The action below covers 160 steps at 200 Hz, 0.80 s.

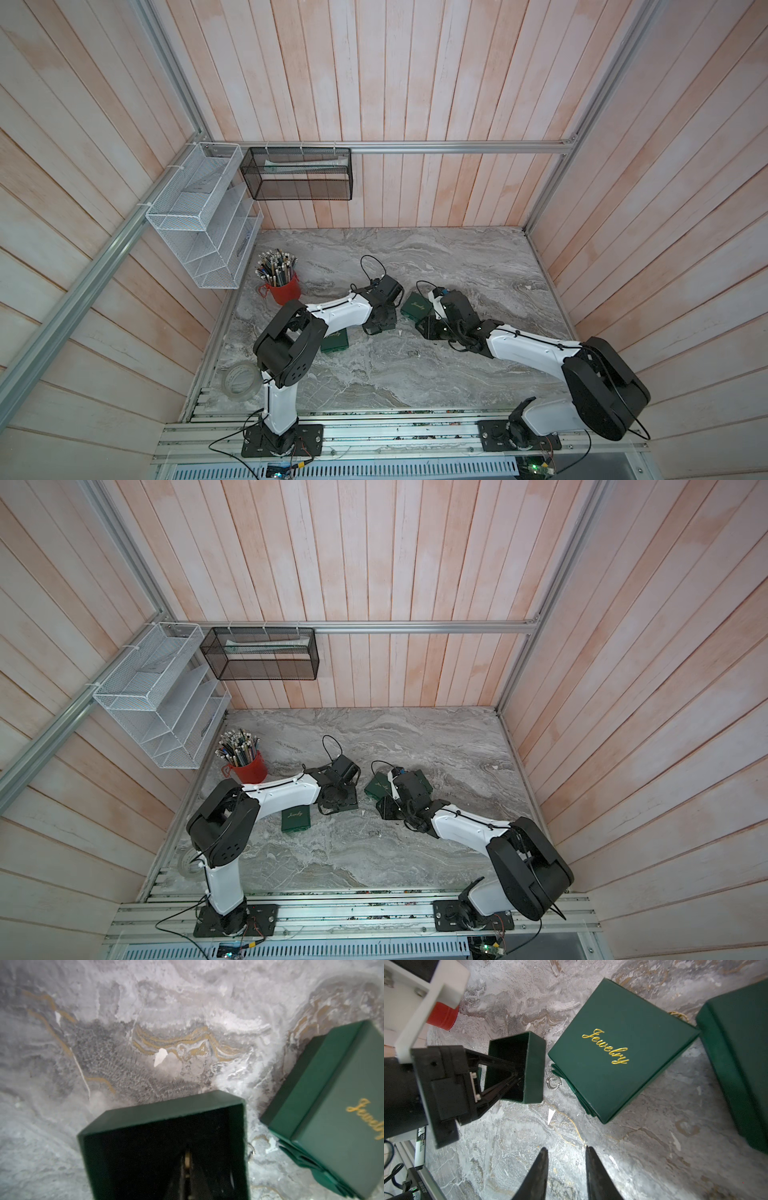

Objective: Take the rings out of the lift-off lid box
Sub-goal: Take out the ring from the jewelry box.

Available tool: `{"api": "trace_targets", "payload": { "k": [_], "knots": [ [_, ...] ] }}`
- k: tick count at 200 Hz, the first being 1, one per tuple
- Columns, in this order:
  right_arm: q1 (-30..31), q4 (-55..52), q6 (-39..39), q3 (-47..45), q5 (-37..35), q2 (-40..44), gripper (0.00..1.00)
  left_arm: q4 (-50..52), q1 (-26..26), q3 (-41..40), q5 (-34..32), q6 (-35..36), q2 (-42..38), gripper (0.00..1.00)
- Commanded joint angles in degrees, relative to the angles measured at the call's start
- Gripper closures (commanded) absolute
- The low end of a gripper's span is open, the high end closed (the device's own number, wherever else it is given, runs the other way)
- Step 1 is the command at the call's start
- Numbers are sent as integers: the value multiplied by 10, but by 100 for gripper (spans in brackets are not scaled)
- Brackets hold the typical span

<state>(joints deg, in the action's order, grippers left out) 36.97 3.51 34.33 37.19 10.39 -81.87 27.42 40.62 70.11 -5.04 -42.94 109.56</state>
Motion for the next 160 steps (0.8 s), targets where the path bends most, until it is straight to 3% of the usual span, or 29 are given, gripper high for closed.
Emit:
{"api": "trace_targets", "payload": {
  "k": [1, 96, 129, 160],
  "knots": [
    [-2, 8, -1, -5, -1, -3, 68, 21, 2, -1, -13, 11, 15, 98],
    [-1, 45, -1, 20, 44, -14, 68, -29, -2, -69, 8, 17, -103, 100],
    [2, 73, -3, 42, 73, -44, 63, -45, -2, -83, 19, 20, -111, 100],
    [6, 93, 1, 67, 107, -72, 52, -49, -2, -85, 30, 21, -102, 100]
  ]
}}
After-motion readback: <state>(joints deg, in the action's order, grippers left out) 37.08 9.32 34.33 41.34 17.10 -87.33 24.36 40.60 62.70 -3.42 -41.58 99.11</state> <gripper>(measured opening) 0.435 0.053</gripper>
